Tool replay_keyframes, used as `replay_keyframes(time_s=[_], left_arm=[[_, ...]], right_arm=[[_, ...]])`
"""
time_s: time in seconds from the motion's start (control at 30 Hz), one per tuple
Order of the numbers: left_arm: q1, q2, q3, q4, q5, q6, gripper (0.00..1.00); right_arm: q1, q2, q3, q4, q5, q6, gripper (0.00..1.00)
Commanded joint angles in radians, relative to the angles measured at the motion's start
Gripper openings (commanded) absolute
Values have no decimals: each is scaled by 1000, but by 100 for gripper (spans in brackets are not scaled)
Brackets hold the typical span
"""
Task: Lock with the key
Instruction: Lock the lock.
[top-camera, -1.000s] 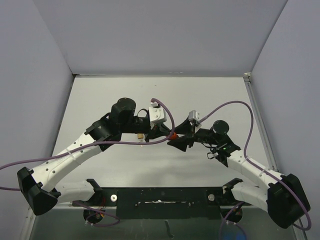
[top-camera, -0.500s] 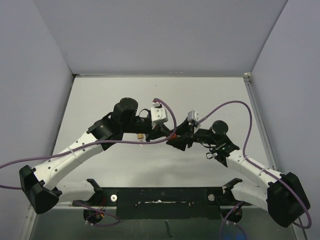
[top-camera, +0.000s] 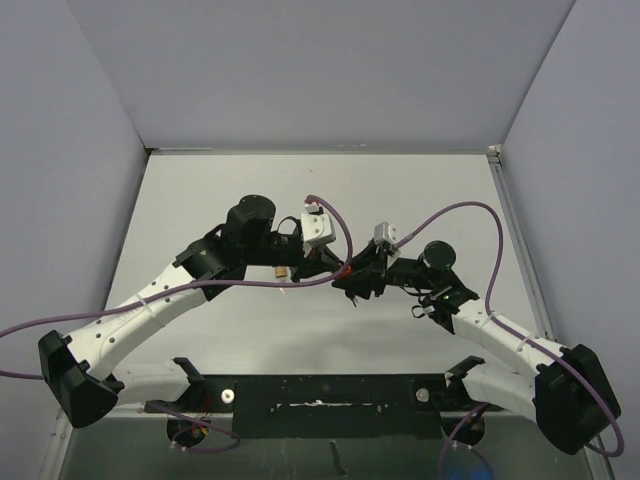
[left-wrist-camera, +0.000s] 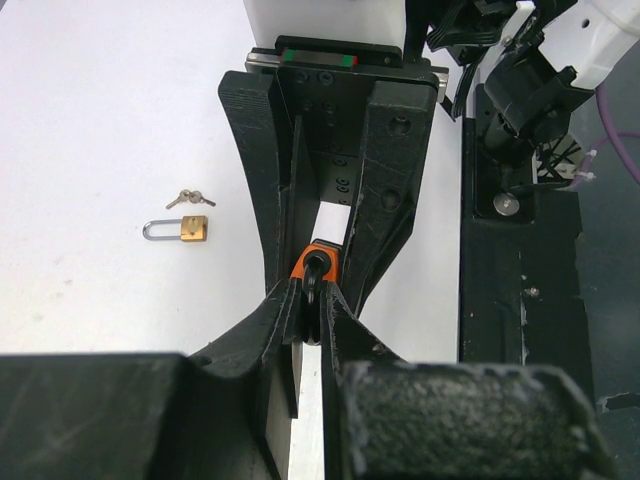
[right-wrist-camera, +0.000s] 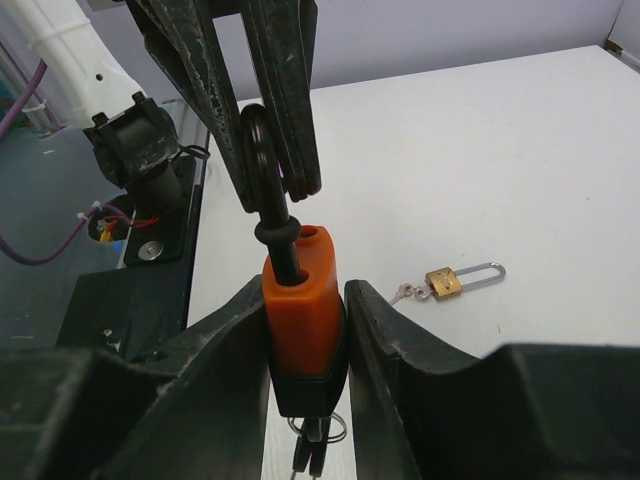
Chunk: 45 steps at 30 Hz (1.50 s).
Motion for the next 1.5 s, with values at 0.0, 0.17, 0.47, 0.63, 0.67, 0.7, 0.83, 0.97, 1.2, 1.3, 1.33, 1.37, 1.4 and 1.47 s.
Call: replay_keyframes(time_s=[0.0, 0.17, 0.47, 0.63, 0.67, 0.7, 0.83, 0.97, 1.2, 1.3, 1.33, 1.37, 1.4, 1.47], left_arm=[[0, -23, 54, 95, 17, -8, 0], [0, -12, 57, 107, 23, -17, 0], [0, -15, 40, 108, 25, -14, 0], [0, -31, 25, 131, 46, -22, 0], [1, -35, 22, 134, 54, -23, 0], [4, -39, 19, 137, 62, -25, 0], [25, -51, 9, 159, 130, -49, 0], [38, -61, -3, 187, 172, -73, 0], [40, -41, -4, 180, 179, -89, 0], [37, -40, -8, 183, 189, -95, 0], [36, -42, -9, 183, 192, -98, 0], [36, -43, -9, 184, 196, -100, 0], [36, -43, -10, 183, 198, -102, 0], [37, -41, -12, 182, 201, -104, 0]], right_arm=[[7, -3, 51, 48, 3, -2, 20], [17, -3, 55, 45, -9, -16, 14], [36, -64, 33, 68, -9, -48, 0], [36, -84, 36, 97, -46, -8, 0], [36, -89, 33, 115, -56, 5, 0], [36, -92, 32, 133, -69, 17, 0], [36, -90, 47, 181, -124, 68, 0], [34, -86, 55, 220, -142, 94, 0], [33, -97, 66, 200, -115, 65, 0], [33, -101, 71, 191, -99, 52, 0], [33, -102, 73, 188, -93, 46, 0], [33, -103, 73, 187, -86, 41, 0], [33, -105, 74, 188, -81, 37, 0], [33, -105, 78, 191, -73, 32, 0]])
